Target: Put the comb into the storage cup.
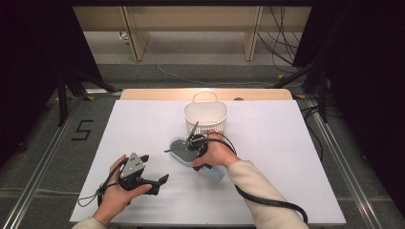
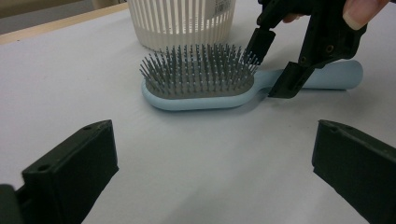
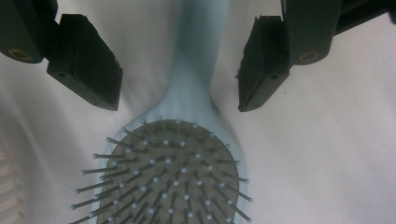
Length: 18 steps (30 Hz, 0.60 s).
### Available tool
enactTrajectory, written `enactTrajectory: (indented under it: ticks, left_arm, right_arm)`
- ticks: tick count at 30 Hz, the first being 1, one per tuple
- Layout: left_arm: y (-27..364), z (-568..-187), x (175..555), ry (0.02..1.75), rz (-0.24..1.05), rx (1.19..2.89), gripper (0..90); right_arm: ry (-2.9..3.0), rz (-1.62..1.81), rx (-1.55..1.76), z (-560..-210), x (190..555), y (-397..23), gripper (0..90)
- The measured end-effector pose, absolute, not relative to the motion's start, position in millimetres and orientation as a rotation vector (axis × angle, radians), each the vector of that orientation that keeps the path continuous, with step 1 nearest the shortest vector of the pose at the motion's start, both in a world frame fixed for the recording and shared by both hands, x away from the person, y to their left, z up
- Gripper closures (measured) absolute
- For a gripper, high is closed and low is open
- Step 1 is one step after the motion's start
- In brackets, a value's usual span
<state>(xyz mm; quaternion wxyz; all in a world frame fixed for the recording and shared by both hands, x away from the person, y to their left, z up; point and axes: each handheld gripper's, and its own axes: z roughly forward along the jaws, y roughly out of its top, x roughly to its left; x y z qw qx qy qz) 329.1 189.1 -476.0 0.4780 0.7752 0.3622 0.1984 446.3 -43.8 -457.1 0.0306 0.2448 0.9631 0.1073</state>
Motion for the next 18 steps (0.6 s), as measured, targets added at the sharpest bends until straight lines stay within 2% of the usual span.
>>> enactTrajectory:
  ticks: [18]
  left_arm:
    - [189.0,-475.4,328.9,0.880,0.486,1.893,0.0]
  right_arm:
    - [2.963,0.244,0.806,-461.1,448.5,-35.7,41.3]
